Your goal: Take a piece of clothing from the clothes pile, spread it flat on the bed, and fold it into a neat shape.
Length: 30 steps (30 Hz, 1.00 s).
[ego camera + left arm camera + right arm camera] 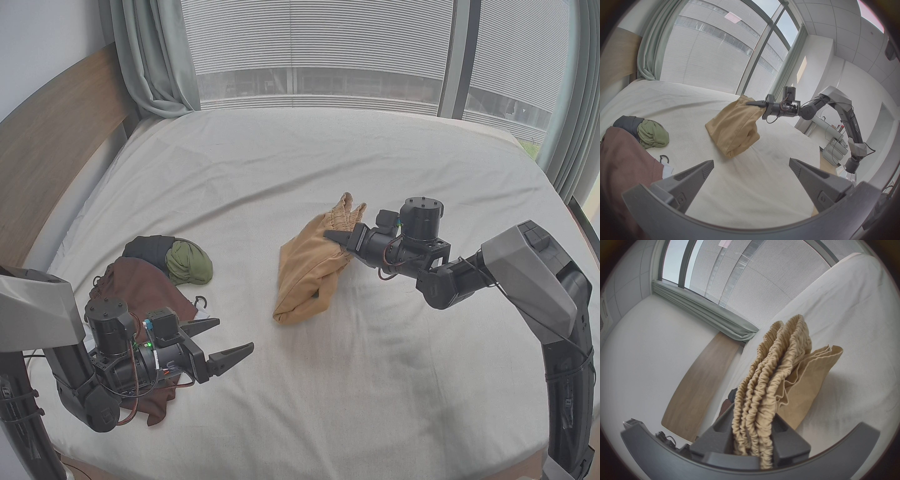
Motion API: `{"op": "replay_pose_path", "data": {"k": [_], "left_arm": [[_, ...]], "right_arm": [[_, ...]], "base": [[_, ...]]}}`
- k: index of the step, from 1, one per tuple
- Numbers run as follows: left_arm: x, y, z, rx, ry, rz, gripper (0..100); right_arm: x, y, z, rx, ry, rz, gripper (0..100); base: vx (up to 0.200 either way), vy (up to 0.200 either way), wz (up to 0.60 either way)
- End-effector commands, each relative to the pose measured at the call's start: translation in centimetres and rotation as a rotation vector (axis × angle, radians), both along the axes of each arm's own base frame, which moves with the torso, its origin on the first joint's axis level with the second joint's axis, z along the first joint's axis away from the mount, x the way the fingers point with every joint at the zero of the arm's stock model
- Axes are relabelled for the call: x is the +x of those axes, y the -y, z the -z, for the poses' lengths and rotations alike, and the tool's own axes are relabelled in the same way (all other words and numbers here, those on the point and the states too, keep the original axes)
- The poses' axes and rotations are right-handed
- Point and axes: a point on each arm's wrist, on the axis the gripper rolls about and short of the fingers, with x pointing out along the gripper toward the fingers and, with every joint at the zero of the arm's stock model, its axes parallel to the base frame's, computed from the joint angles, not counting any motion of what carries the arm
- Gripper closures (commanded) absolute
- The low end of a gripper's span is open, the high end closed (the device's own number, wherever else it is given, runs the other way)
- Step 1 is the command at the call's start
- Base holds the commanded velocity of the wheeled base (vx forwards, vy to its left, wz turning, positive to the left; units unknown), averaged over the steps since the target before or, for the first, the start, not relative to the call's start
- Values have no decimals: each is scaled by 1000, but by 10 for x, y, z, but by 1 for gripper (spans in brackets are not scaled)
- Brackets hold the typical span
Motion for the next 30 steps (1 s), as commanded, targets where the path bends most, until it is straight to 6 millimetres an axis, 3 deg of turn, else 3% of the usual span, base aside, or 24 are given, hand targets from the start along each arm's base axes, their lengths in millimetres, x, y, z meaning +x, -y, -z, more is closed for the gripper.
{"op": "replay_pose_path", "data": {"k": [1, 13, 22, 30], "left_arm": [[0, 0, 3, 3, -11, 0, 0], [0, 0, 2, 2, -8, -1, 0], [0, 0, 2, 2, -7, -1, 0], [1, 0, 2, 1, -6, -3, 0]], "right_arm": [[8, 10, 45, -55, -71, 22, 100], [-10, 49, 79, -98, -129, 113, 100], [-10, 51, 96, -111, -143, 141, 100], [-13, 56, 98, -107, -135, 150, 100]], "base": [[0, 0, 0], [0, 0, 0], [0, 0, 0], [0, 0, 0]]}}
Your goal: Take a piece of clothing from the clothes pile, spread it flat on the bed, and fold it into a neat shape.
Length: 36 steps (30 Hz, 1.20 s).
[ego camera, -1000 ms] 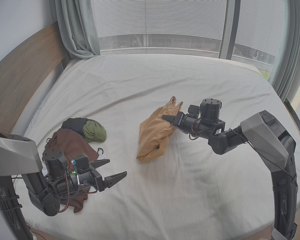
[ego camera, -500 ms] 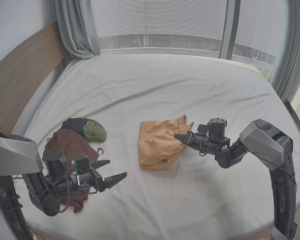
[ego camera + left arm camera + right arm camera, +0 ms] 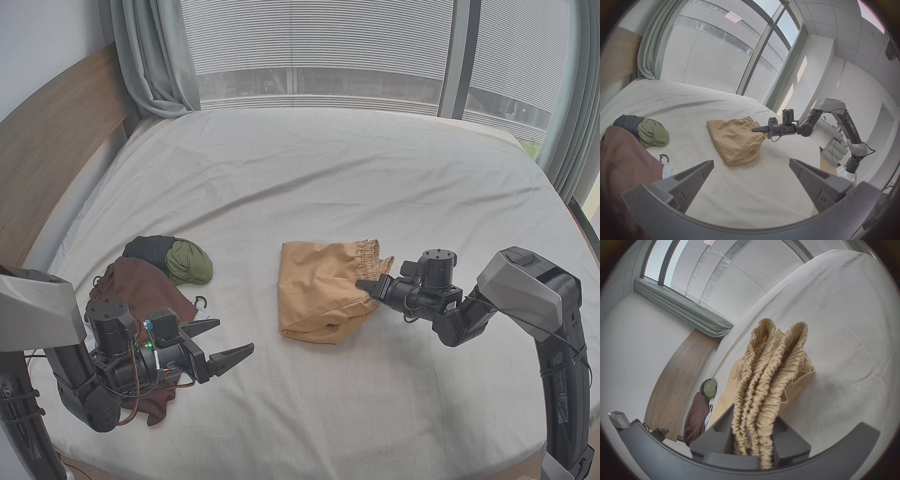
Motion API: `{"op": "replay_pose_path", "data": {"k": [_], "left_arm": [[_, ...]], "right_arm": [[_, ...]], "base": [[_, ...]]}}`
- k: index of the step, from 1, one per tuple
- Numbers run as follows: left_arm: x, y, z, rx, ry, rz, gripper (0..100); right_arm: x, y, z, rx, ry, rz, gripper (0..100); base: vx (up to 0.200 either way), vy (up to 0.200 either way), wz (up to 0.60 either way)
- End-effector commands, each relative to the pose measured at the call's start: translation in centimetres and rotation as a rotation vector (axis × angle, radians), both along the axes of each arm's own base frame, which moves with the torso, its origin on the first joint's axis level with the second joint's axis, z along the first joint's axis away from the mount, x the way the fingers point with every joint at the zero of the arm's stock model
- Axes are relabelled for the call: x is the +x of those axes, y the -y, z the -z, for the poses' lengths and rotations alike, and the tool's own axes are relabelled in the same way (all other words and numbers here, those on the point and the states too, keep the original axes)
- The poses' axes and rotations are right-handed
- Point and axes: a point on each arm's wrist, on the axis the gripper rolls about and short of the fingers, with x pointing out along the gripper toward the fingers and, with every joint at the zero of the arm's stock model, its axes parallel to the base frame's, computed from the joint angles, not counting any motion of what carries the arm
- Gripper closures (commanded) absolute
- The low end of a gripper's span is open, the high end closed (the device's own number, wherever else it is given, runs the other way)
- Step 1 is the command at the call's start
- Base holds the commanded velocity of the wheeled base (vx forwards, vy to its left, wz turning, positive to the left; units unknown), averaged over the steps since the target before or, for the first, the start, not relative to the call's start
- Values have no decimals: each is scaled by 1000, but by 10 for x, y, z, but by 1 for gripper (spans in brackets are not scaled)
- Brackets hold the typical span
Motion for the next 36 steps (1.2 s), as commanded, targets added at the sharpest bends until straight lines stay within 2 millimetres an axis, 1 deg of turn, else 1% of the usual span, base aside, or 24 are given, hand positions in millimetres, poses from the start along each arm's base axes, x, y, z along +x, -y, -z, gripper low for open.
{"op": "replay_pose_path", "data": {"k": [1, 3, 4, 6, 9, 11, 12, 13, 15, 16, 17, 19, 21, 22, 23, 25, 27, 33, 36], "left_arm": [[0, 0, 0, -1, -1, 1, 0], [0, 0, 0, -1, 0, -1, 0], [0, 0, 0, 0, 2, -1, 0], [0, 0, 0, 0, -1, -1, 0], [1, 0, 0, -2, 0, -1, 0], [1, 0, 0, -2, 0, -1, 0], [1, 0, 0, -3, 1, -1, 0], [1, 0, 0, -3, 1, -1, 0], [1, 0, 0, -3, -1, -2, 0], [1, 0, 0, -3, -1, -2, 0], [1, 0, 1, -3, -4, -2, 0], [2, 0, 3, -1, -9, -2, 0], [2, 1, 2, -2, -7, -2, 0], [2, 1, 2, -2, -7, -2, 0], [3, 1, 2, -3, -3, -2, 0], [3, 1, 1, -3, -1, -2, 0], [3, 1, 1, -3, -1, -2, 0], [3, 0, 1, -3, -1, -3, 0], [3, 0, 1, -3, -1, -3, 0]], "right_arm": [[-3, 5, 3, -5, -12, 9, 100], [-5, 5, 5, -6, -18, 9, 100], [-4, 7, 6, -4, -11, 12, 0], [-5, 8, 7, 1, 8, 15, 0], [-7, 18, 3, 0, 8, 35, 0], [-8, 20, 1, -2, 9, 39, 0], [-10, 33, -7, -13, 21, 64, 0], [-10, 37, -9, -16, 26, 69, 0], [-12, 52, -20, -23, 47, 97, 0], [-12, 52, -20, -23, 47, 97, 0], [-13, 60, -30, -23, 73, 114, 0], [-15, 63, -41, -18, 95, 119, 0], [-19, 62, -57, -11, 123, 115, 0], [-19, 62, -57, -11, 123, 115, 0], [-22, 58, -69, -6, 143, 107, 0], [-25, 49, -77, -1, 156, 85, 0], [-28, 37, -80, 3, 164, 56, 0], [-36, 6, -74, 5, 152, -16, 0], [-36, -3, -68, 5, 144, -36, 0]], "base": [[0, 0, 0], [0, 0, 0], [0, 0, 0], [0, 0, 0], [0, 0, 0], [0, 0, 0], [0, 0, 0], [0, 0, 0], [0, 0, 0], [0, 0, 0], [0, 0, 0], [0, 0, 0], [0, 0, 0], [0, 0, 0], [0, 0, 0], [0, 0, 0], [0, 0, 0], [0, 0, 0], [0, 0, 0]]}}
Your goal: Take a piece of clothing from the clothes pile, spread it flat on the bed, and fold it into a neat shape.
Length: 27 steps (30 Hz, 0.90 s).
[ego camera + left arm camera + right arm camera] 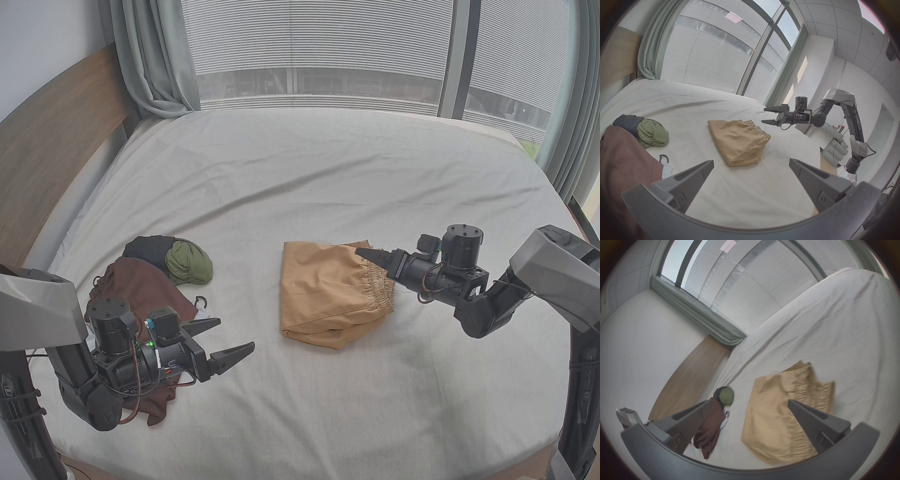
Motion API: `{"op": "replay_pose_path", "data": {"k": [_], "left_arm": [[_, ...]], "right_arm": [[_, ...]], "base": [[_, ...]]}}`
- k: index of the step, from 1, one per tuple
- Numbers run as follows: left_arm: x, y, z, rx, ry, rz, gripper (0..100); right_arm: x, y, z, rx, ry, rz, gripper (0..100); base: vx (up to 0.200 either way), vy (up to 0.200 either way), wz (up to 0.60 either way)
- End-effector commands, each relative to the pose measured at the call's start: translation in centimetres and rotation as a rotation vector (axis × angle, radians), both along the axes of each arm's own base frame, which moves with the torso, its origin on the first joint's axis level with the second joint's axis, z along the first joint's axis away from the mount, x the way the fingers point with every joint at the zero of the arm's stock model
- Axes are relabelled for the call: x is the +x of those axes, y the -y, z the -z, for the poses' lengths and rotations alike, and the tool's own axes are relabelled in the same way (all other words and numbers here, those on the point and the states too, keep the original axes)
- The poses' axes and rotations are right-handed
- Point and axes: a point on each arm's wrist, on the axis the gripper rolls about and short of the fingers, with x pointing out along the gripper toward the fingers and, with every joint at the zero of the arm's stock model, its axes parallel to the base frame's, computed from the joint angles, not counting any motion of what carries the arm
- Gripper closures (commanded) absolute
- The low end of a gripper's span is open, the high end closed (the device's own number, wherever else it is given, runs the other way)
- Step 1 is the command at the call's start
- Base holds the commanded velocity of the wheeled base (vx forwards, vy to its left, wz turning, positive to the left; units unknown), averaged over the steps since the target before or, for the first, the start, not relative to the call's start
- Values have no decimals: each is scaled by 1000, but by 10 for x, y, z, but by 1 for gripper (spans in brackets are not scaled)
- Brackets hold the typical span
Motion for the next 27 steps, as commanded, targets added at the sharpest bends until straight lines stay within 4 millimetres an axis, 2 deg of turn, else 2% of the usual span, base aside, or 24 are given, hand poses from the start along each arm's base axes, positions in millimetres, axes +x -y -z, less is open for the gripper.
{"op": "replay_pose_path", "data": {"k": [1, 14, 15, 27], "left_arm": [[0, 0, 0, 0, -1, -1, 0], [1, -3, 0, 0, 0, -11, 0], [1, -3, 1, 0, -1, -11, 0], [1, -3, 1, 1, -3, -13, 0]], "right_arm": [[0, -14, 7, -2, -5, -29, 0], [3, -25, 47, -28, -77, -45, 0], [3, -26, 54, -36, -88, -31, 0], [5, -21, 89, -82, -138, -3, 0]], "base": [[0, 0, 0], [0, 0, 0], [0, 0, 0], [0, 0, 0]]}}
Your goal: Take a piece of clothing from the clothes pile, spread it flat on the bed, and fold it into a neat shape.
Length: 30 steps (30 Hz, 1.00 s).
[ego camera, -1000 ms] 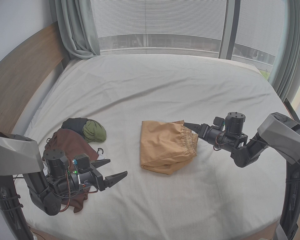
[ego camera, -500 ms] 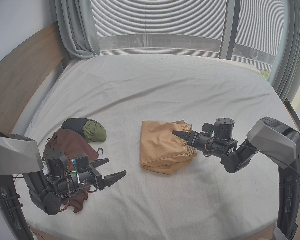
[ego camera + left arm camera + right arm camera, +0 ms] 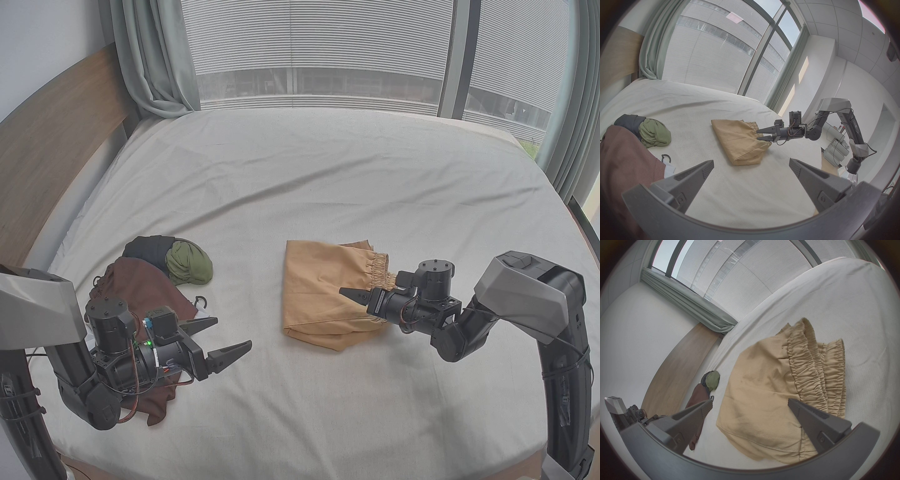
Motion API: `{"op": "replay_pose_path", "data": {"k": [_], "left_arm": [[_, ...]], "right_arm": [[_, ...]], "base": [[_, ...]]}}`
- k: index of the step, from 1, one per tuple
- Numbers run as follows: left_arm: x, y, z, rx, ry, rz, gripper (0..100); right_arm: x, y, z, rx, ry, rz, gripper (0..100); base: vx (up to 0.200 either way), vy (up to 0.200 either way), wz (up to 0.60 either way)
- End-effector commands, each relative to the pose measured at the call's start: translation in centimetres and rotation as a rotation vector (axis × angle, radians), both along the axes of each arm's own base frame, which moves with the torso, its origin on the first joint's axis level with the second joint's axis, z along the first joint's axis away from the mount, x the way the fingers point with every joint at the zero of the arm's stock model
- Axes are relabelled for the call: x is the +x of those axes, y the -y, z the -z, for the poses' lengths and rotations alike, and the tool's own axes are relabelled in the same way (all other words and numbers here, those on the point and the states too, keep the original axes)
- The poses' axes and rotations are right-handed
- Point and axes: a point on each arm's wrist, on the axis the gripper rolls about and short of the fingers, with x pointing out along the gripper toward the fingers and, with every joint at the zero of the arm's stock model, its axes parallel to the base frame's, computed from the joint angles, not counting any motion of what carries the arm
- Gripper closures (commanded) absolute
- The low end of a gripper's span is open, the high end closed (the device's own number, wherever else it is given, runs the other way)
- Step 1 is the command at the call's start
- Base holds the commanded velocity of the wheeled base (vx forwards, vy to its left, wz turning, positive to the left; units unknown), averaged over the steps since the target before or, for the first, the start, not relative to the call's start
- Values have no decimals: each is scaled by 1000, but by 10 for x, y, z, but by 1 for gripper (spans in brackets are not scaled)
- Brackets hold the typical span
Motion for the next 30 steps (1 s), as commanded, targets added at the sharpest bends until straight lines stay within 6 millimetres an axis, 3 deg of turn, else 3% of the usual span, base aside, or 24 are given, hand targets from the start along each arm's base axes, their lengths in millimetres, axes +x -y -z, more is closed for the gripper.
{"op": "replay_pose_path", "data": {"k": [1, 7, 17, 21, 26, 30], "left_arm": [[0, 0, 0, 0, -2, -1, 0], [0, -1, 0, -2, -4, -4, 0], [-2, -1, -4, -26, -18, -13, 0], [-4, 0, -17, -67, -5, -17, 0], [-7, -1, -29, -96, 20, -18, 0], [-11, -1, -32, -95, 28, -15, 0]], "right_arm": [[0, 2, 18, -16, -26, 16, 0], [-1, 2, 33, -15, -25, 18, 0], [-8, 5, 28, 24, -6, 24, 0], [-18, 4, 2, 71, 51, 20, 0], [-47, 9, -36, 92, 97, 4, 0], [-67, 14, -51, 100, 128, 0, 0]], "base": [[0, 0, 0], [0, 0, 0], [0, 0, 0], [0, 0, 0], [0, 0, 0], [0, 0, 0]]}}
